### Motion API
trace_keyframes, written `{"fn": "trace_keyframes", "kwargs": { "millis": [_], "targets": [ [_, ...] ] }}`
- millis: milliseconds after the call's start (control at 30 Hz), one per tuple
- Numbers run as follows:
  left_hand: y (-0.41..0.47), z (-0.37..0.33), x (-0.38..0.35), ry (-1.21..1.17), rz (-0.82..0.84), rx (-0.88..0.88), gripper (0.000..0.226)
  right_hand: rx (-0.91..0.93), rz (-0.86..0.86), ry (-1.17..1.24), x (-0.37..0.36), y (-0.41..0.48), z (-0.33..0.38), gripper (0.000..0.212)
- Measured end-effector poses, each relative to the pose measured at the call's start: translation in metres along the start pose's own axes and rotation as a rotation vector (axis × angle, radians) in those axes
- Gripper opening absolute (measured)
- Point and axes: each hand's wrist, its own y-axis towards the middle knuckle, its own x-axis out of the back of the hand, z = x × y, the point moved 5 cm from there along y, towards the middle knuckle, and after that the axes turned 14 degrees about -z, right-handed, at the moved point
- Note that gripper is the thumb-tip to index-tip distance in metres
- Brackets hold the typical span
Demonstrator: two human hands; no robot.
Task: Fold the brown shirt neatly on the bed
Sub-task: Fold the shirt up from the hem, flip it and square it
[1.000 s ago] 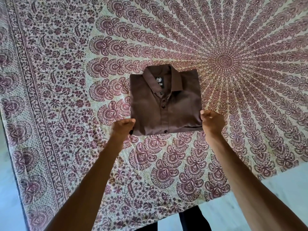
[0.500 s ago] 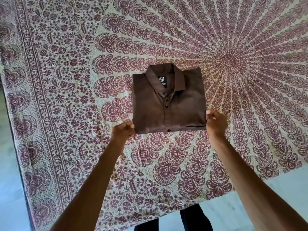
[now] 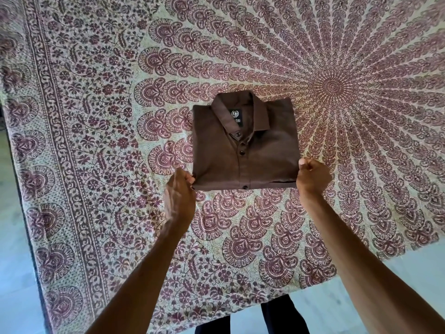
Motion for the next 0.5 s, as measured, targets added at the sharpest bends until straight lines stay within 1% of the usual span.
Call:
{"fn": "trace_keyframes", "kwargs": {
  "millis": [33,67,100,167,267,333,400,500],
  "targets": [
    [-0.001,-0.001,0.0,-0.008,-0.018,0.028,0.004,-0.003,0.003,-0.009,-0.002,0.0,-0.001,0.024],
    [-0.001,-0.001,-0.001,-0.046,-0.027,0.096,0.006,-0.013,0.012,-0.012,-0.003,0.0,0.0,0.025],
    [-0.001,0.004,-0.002,-0.086,-0.016,0.199,0.01,-0.025,0.018,-0.006,-0.005,0.001,-0.001,0.028],
    [-0.003,0.017,-0.006,-0.141,0.04,0.414,0.016,-0.016,0.021,-0.018,-0.007,0.004,-0.003,0.032],
    [-0.012,0.034,-0.016,-0.281,0.139,0.593,0.014,0.039,0.019,-0.075,-0.004,0.002,-0.004,0.034],
    [-0.017,0.033,-0.018,-0.342,0.168,0.608,0.017,0.052,0.007,-0.053,0.001,-0.002,-0.003,0.037],
    [-0.021,0.029,-0.017,-0.32,0.164,0.573,0.019,0.044,0.0,-0.025,0.002,-0.008,-0.005,0.039],
    [-0.023,0.018,-0.015,-0.266,0.12,0.501,0.027,0.055,0.004,-0.028,0.0,-0.016,-0.008,0.036]
  ]
}}
